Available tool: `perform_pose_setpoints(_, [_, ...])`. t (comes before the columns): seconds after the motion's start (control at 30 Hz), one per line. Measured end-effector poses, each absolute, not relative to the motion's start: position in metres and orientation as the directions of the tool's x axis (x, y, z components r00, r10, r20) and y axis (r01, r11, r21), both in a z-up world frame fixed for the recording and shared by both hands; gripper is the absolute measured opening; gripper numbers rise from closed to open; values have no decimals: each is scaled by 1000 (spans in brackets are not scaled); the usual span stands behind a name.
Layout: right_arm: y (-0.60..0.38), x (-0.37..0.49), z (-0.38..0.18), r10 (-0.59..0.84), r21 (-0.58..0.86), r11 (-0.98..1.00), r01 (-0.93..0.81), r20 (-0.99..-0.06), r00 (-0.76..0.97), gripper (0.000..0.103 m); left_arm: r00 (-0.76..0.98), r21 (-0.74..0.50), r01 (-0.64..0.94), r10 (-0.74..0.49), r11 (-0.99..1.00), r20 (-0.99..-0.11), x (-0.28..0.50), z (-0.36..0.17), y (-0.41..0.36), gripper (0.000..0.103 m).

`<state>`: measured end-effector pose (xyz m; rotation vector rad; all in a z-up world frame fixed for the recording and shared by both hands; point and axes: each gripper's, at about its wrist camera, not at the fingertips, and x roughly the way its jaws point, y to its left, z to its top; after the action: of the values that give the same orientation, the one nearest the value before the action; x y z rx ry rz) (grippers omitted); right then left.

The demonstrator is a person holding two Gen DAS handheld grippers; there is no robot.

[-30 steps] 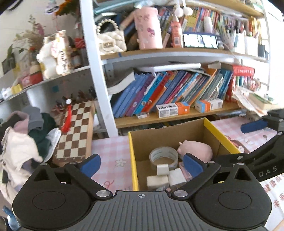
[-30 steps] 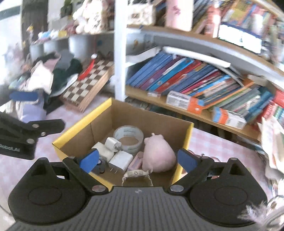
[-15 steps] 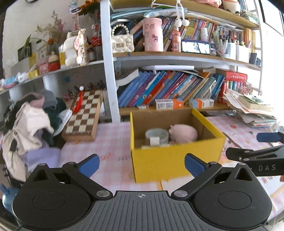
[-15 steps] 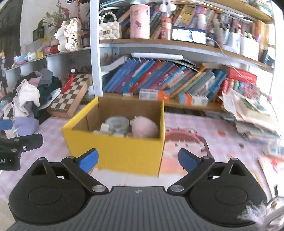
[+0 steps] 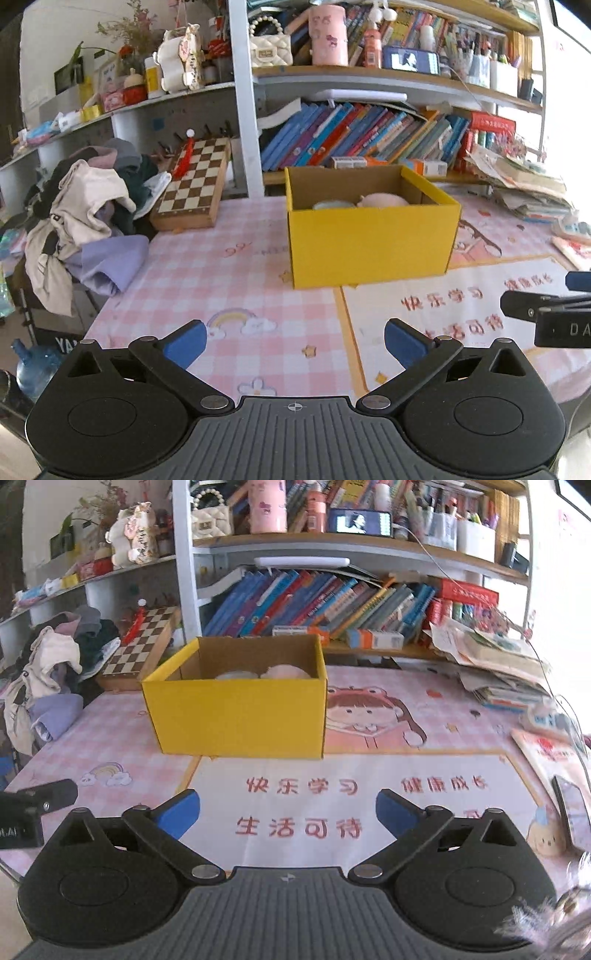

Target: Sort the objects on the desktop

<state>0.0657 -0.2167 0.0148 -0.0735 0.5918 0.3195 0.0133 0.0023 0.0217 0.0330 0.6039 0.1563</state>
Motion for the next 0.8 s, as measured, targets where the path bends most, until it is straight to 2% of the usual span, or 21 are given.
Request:
perform_pose_setpoints(0.23, [-217, 51, 14, 245, -11, 954, -298, -542, 804, 103, 815, 97, -116, 150, 989, -559, 3, 21, -4, 103])
perform_pose_setpoints(0.8, [-217, 37, -2, 265, 8, 943, -333, -624, 735, 103, 796, 74, -93, 119, 993, -594, -11, 11, -16, 103])
